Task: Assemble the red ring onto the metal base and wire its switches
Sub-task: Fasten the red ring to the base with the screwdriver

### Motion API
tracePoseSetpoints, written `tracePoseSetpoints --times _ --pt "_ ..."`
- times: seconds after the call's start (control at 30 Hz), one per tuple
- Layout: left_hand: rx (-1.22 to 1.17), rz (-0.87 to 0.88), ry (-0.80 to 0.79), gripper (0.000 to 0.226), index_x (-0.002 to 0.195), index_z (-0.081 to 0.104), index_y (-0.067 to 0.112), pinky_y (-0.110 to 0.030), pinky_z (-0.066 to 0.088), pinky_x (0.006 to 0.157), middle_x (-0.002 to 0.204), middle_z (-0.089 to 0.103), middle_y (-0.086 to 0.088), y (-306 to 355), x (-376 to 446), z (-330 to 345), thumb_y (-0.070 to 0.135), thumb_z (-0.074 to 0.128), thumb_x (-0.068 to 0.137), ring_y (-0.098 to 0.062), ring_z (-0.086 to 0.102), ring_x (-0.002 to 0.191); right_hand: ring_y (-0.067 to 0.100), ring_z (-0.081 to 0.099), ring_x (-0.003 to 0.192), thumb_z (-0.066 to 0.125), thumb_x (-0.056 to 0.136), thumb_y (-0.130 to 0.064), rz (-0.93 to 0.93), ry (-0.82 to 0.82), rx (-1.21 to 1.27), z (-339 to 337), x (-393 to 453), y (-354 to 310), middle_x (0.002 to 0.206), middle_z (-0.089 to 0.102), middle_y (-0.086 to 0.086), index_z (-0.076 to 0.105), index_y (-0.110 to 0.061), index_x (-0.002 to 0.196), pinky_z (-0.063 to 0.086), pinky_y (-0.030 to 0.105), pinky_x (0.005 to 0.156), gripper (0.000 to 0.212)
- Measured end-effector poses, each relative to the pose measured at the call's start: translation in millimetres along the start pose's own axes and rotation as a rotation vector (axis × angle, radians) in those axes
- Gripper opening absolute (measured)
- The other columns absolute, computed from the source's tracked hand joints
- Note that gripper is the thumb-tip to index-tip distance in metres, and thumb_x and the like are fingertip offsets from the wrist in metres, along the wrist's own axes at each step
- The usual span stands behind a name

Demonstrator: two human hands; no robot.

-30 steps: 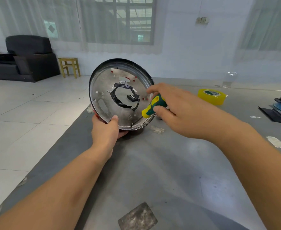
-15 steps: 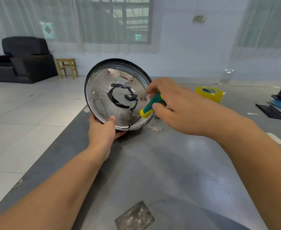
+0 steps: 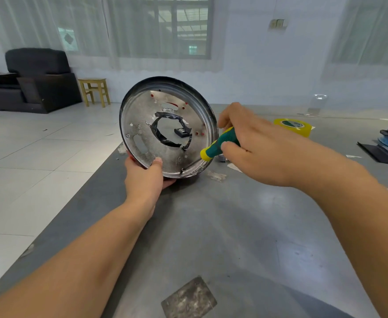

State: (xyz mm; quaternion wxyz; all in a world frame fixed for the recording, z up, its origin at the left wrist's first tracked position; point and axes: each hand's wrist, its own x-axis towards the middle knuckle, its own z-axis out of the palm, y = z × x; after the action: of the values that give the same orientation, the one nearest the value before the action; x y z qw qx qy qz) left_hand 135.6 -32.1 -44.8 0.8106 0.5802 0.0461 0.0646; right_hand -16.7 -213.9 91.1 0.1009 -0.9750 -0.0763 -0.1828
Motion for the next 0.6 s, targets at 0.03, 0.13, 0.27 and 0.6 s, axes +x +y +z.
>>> tracePoseSetpoints --times 0.03,0.13,0.27,0.6 --pt "0.003 0.001 -0.002 0.054 0.146 0.043 0.020 -0.039 0.065 0.064 0.134 0.059 0.001 -0.6 -0.2 0.2 0.009 0.066 0.099 -0.021 0.067 0.108 -0.013 0.049 0.075 0.045 0.101 -0.027 -0.032 -0.050 0.053 -3.4 -1.4 -0.9 0.086 0.045 -0.017 0.040 -0.032 0.111 0.039 0.015 0.061 0.012" --pt "-0.003 -0.001 -0.015 0.052 0.145 0.044 0.022 -0.040 0.066 0.065 0.132 0.061 0.002 -1.2 -0.2 0.0 0.009 0.066 0.099 -0.023 0.067 0.110 0.001 0.050 0.086 0.051 0.102 -0.027 -0.138 -0.026 0.020 -7.0 1.4 -4.1 0.100 0.054 -0.010 0.053 -0.028 0.118 0.034 0.017 0.070 0.017" --pt "-0.004 0.006 -0.022 0.052 0.146 0.044 0.022 -0.044 0.066 0.067 0.135 0.061 0.000 -1.0 -0.9 0.8 0.009 0.065 0.100 -0.027 0.067 0.115 0.025 0.056 0.088 0.045 0.101 -0.052 -0.105 0.178 -0.107 5.2 6.3 -17.8 0.092 0.057 -0.003 0.057 -0.025 0.112 0.045 0.040 0.077 0.031" --pt "0.034 0.025 -0.038 0.051 0.144 0.042 0.024 -0.042 0.066 0.068 0.132 0.059 0.004 -1.6 -5.1 -0.5 0.012 0.066 0.100 -0.024 0.066 0.113 0.015 0.058 0.083 0.043 0.104 -0.031 -0.073 0.032 -0.047 0.4 2.6 -15.0 0.108 0.058 -0.003 0.039 -0.024 0.141 0.041 0.028 0.074 0.038"
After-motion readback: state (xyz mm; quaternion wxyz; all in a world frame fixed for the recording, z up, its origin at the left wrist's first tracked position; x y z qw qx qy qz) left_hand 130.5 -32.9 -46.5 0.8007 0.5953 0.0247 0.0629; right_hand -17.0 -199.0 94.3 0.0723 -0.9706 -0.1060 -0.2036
